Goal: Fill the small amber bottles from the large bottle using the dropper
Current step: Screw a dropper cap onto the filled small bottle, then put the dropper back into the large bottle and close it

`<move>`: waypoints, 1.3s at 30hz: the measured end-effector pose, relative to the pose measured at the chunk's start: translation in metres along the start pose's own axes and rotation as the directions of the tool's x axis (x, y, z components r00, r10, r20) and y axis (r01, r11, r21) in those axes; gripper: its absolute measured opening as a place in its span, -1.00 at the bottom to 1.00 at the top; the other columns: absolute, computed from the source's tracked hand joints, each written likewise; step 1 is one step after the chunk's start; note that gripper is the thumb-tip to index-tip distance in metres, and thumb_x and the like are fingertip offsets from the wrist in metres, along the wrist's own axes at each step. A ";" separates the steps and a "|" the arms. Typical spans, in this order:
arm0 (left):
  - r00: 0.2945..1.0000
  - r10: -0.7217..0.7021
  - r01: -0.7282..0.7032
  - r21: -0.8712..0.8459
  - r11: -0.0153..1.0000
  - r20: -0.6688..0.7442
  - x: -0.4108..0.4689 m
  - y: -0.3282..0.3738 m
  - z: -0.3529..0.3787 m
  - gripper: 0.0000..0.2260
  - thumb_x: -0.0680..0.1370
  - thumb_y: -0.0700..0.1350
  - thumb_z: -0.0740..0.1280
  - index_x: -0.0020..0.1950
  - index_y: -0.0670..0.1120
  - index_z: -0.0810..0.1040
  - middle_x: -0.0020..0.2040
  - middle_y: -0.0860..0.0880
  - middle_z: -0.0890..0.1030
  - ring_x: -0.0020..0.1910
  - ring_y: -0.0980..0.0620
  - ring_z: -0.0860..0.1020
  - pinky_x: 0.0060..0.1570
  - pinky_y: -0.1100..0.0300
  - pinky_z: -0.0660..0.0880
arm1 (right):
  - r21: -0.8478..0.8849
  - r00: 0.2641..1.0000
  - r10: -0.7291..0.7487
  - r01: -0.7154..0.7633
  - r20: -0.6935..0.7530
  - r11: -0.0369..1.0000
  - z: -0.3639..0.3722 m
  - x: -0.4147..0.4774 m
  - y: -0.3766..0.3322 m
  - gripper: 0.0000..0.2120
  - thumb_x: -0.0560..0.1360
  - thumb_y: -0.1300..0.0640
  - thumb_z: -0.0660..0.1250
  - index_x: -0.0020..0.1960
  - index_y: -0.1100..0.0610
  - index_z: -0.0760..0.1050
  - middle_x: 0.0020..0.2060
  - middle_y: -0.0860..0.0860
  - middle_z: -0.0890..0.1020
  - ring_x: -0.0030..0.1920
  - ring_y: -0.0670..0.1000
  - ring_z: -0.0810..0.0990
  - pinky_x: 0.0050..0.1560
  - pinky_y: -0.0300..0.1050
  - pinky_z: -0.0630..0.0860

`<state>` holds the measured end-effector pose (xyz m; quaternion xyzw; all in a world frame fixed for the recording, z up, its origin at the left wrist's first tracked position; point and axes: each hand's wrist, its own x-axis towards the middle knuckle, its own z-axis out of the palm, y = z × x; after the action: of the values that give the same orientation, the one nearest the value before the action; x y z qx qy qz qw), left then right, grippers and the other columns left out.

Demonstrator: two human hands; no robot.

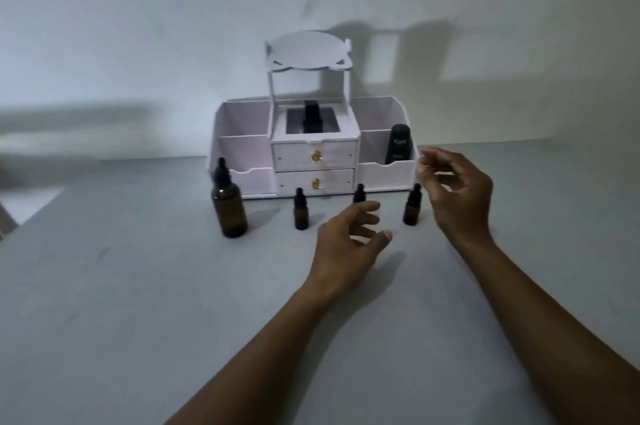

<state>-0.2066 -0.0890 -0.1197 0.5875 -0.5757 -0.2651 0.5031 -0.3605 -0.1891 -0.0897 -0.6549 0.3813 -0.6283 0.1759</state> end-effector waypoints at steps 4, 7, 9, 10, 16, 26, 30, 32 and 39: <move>0.936 0.173 -0.179 0.007 0.984 -0.306 -0.020 0.001 -0.073 -0.71 0.51 -0.20 0.49 0.20 0.00 0.63 -0.08 0.07 0.70 -0.19 0.14 0.66 -0.17 0.35 0.57 | 0.151 0.993 -0.111 0.105 0.035 0.983 0.030 -0.005 -0.047 -0.82 0.50 0.30 0.43 0.07 0.12 0.65 -0.12 -0.01 0.68 -0.11 -0.04 0.66 -0.05 -0.25 0.59; 0.828 0.189 -0.192 0.050 0.980 -0.528 -0.028 -0.009 -0.124 -0.79 0.51 -0.24 0.47 0.11 -0.04 0.66 -0.17 0.06 0.69 -0.26 0.16 0.62 -0.22 0.37 0.54 | 0.258 0.982 -0.155 0.123 0.110 0.958 0.064 -0.010 -0.077 -0.82 0.49 0.33 0.43 0.04 0.12 0.64 -0.12 0.00 0.69 -0.13 -0.06 0.67 -0.05 -0.25 0.59; 0.775 0.157 -0.142 0.073 0.987 -0.612 -0.029 -0.021 -0.155 -0.79 0.51 -0.22 0.47 0.11 -0.02 0.64 -0.15 0.07 0.67 -0.24 0.19 0.62 -0.24 0.41 0.51 | 0.316 0.972 -0.143 0.080 0.184 0.945 0.089 -0.013 -0.095 -0.83 0.49 0.31 0.44 0.05 0.12 0.65 -0.10 -0.01 0.70 -0.12 -0.08 0.68 -0.06 -0.24 0.60; 0.771 0.122 -0.107 0.062 0.992 -0.626 -0.027 -0.029 -0.167 -0.77 0.51 -0.20 0.48 0.14 -0.01 0.62 -0.12 0.06 0.67 -0.21 0.20 0.62 -0.24 0.42 0.50 | 0.323 0.965 -0.119 0.039 0.233 0.946 0.101 -0.014 -0.103 -0.82 0.49 0.30 0.44 0.06 0.13 0.66 -0.10 -0.03 0.70 -0.11 -0.10 0.68 -0.06 -0.24 0.61; 0.889 -0.073 0.070 -0.023 0.997 -0.452 -0.006 -0.075 -0.203 -0.51 0.45 -0.11 0.55 0.36 -0.02 0.55 0.15 0.03 0.66 0.09 0.14 0.65 -0.05 0.39 0.57 | 0.226 0.860 0.014 -0.149 0.510 0.963 0.166 -0.023 -0.125 -0.71 0.48 0.16 0.47 0.20 0.03 0.60 0.01 -0.09 0.68 0.01 -0.14 0.64 -0.05 -0.42 0.54; 0.973 -0.065 0.057 -0.044 0.997 -0.220 0.007 -0.091 -0.207 -0.58 0.42 -0.18 0.56 0.28 -0.08 0.64 0.07 -0.01 0.73 0.01 0.14 0.70 0.01 0.31 0.59 | 0.132 0.811 -0.028 -0.061 0.584 0.989 0.205 -0.028 -0.120 -0.76 0.50 0.21 0.45 0.15 0.05 0.64 -0.01 -0.05 0.71 0.01 -0.12 0.67 0.06 -0.30 0.58; 0.974 -0.045 0.043 -0.014 0.999 -0.221 0.009 -0.092 -0.208 -0.59 0.44 -0.17 0.56 0.28 -0.11 0.64 0.08 -0.01 0.72 0.00 0.15 0.70 -0.01 0.33 0.59 | 0.131 0.792 -0.045 -0.045 0.609 0.990 0.208 -0.028 -0.117 -0.73 0.53 0.25 0.41 0.20 0.05 0.63 0.04 -0.05 0.70 0.04 -0.11 0.66 0.11 -0.29 0.57; 0.973 -0.048 0.045 -0.016 0.999 -0.226 0.009 -0.094 -0.207 -0.57 0.43 -0.16 0.56 0.29 -0.11 0.63 0.08 -0.01 0.72 0.01 0.14 0.70 0.02 0.32 0.59 | 0.136 0.797 -0.058 -0.031 0.601 0.990 0.209 -0.027 -0.116 -0.74 0.53 0.25 0.41 0.18 0.04 0.63 0.01 -0.06 0.70 0.02 -0.12 0.67 0.07 -0.35 0.57; 0.974 -0.054 0.054 -0.008 0.999 -0.220 0.010 -0.098 -0.208 -0.56 0.44 -0.13 0.56 0.31 -0.10 0.62 0.11 -0.01 0.72 0.05 0.12 0.70 0.09 0.26 0.60 | 0.141 0.824 -0.079 -0.002 0.562 0.990 0.210 -0.031 -0.113 -0.76 0.51 0.22 0.44 0.16 0.05 0.63 -0.04 -0.07 0.69 -0.03 -0.14 0.66 -0.01 -0.43 0.55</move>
<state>0.0209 -0.0552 -0.1318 0.6280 -0.5001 -0.2128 0.5570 -0.1259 -0.1456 -0.0622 -0.8058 0.2553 -0.4337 0.3122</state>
